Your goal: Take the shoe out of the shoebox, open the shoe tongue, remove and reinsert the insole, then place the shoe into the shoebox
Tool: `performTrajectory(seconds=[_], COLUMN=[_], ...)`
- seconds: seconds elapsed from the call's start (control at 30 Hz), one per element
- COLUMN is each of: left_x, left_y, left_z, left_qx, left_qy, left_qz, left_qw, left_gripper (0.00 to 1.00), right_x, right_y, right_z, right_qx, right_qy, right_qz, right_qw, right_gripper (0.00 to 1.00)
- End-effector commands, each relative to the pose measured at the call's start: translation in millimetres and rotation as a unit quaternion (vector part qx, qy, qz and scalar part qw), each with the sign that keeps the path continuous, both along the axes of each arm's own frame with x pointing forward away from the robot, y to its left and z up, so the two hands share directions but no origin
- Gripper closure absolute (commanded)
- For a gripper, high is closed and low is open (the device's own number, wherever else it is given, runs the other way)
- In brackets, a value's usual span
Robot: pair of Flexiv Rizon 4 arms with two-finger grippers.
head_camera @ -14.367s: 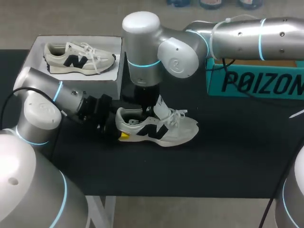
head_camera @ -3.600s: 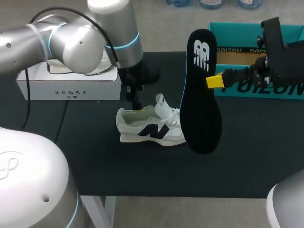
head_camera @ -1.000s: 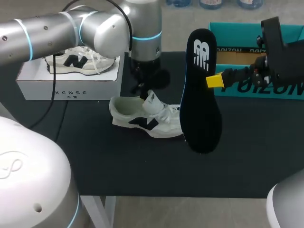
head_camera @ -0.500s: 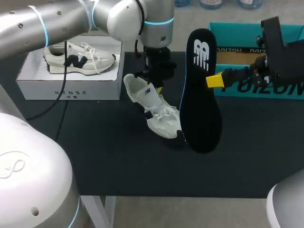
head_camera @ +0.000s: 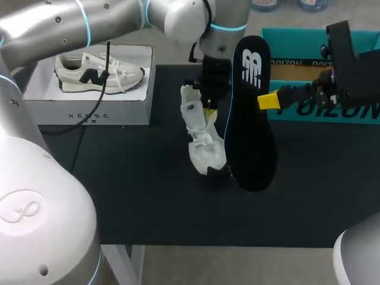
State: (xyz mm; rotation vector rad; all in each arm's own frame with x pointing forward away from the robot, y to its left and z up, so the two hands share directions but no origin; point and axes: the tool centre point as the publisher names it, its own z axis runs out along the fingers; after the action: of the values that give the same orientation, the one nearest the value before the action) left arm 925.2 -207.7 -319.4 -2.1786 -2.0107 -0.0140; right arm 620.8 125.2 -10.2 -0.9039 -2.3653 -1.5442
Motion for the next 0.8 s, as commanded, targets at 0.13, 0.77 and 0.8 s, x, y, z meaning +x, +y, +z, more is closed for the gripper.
performTrajectory(seconds=[0.13, 0.77, 0.8], left_x=[8.8, -5.1, -5.3], left_y=[-10.2, -13.5, -13.3], left_z=[-13.6, -9.3, -9.3], left_qx=[0.055, 0.066, 0.068], left_qy=[0.007, -0.007, -0.007], left_qz=[-0.179, -0.094, -0.094], left_qw=[0.982, 0.993, 0.993], left_gripper=[1.00, 1.00, 1.00], right_x=[2.5, 2.5, 2.5], right_y=[2.7, 2.7, 2.7], right_z=[-0.2, -0.2, -0.2], right_qx=[-0.001, -0.001, -0.001], right_qy=[0.001, 0.001, 0.001], right_qz=[0.001, 0.001, 0.001], right_qw=[1.000, 1.000, 1.000], right_gripper=[1.00, 1.00, 1.00])
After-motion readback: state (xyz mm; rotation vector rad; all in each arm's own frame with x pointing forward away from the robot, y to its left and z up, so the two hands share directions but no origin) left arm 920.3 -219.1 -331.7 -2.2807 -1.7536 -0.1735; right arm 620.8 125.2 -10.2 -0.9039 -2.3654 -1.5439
